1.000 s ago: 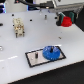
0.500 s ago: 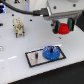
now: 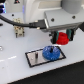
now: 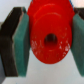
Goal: Insert the blue gear onto the right peg, followed by the red gear
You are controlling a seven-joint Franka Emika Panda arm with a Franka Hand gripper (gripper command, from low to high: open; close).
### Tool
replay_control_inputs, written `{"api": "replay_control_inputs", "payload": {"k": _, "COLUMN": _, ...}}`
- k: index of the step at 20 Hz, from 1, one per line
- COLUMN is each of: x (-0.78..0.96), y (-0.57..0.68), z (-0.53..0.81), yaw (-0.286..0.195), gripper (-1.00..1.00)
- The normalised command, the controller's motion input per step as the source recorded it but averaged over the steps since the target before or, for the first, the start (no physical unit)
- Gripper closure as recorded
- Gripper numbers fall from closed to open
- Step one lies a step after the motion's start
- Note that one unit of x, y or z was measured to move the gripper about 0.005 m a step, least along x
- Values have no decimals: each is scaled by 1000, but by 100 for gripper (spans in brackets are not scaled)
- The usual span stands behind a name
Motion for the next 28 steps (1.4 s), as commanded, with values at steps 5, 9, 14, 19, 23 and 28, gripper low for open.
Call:
{"api": "replay_control_inputs", "payload": {"k": 5, "x": 203, "y": -206, "z": -70, "yaw": 0, "gripper": 100}}
{"api": "replay_control_inputs", "payload": {"k": 9, "x": 79, "y": -177, "z": -83, "yaw": 0, "gripper": 100}}
{"api": "replay_control_inputs", "payload": {"k": 14, "x": 73, "y": -133, "z": -43, "yaw": 0, "gripper": 100}}
{"api": "replay_control_inputs", "payload": {"k": 19, "x": 2, "y": -2, "z": 55, "yaw": 0, "gripper": 100}}
{"api": "replay_control_inputs", "payload": {"k": 23, "x": 16, "y": -2, "z": 171, "yaw": 0, "gripper": 100}}
{"api": "replay_control_inputs", "payload": {"k": 28, "x": 4, "y": -42, "z": 147, "yaw": 0, "gripper": 100}}
